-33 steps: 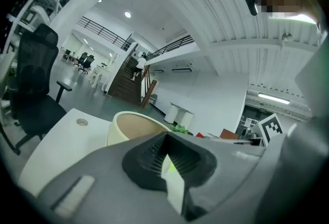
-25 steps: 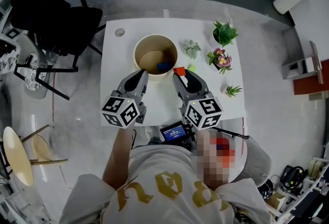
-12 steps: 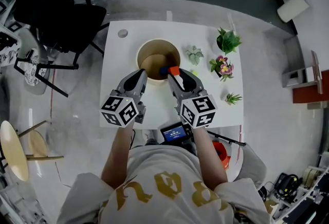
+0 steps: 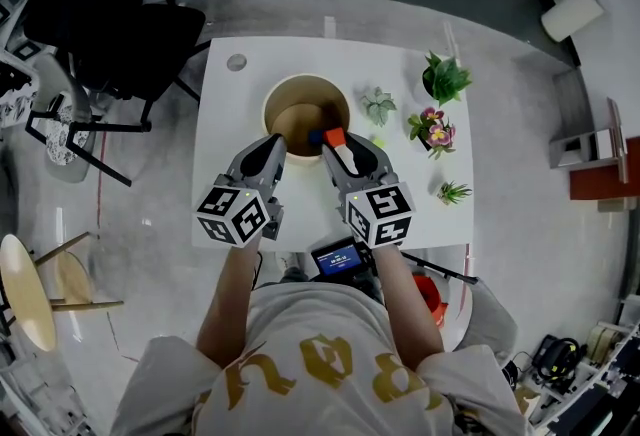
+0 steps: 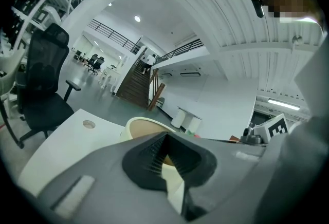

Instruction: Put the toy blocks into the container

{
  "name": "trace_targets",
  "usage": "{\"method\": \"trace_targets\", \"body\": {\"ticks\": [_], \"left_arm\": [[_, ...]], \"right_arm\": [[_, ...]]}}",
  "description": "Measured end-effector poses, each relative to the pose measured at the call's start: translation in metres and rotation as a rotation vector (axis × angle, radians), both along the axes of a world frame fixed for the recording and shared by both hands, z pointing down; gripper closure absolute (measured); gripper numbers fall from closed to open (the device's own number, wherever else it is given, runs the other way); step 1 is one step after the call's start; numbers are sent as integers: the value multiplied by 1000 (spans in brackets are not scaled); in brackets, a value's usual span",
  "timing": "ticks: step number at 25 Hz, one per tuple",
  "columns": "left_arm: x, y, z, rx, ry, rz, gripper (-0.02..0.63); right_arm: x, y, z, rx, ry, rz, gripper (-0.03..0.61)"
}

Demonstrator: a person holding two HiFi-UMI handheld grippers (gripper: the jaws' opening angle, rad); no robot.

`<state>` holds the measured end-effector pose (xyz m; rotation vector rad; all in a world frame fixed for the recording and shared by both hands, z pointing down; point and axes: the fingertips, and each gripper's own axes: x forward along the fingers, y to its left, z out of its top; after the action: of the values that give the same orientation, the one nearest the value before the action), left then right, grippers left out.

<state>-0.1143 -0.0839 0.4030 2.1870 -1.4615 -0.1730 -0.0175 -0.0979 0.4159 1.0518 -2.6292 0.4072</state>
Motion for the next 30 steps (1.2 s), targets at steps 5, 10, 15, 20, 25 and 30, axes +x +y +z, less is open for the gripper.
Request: {"method": "trace_targets", "body": {"ticks": [5,10,15,20,25,30], "left_arm": [[1,0,3,-9,1,1,612],[3,0,2,-6,-1,1,612],[3,2,3,-9,-2,0,612],[1,4,3,-6,-2,-5,612],[4,6,-1,2,-5,3,612],[3,9,-2,0,-19,4,612]], "right_arm": [[1,-2,4,9,23,12,399],[1,-1,7,14,41,3,411],[1,1,6,18,35,11,410],[1,3,4,28,35,6,413],[9,6,3,29,32,28,419],[15,10,2,27,36,49,422]]}}
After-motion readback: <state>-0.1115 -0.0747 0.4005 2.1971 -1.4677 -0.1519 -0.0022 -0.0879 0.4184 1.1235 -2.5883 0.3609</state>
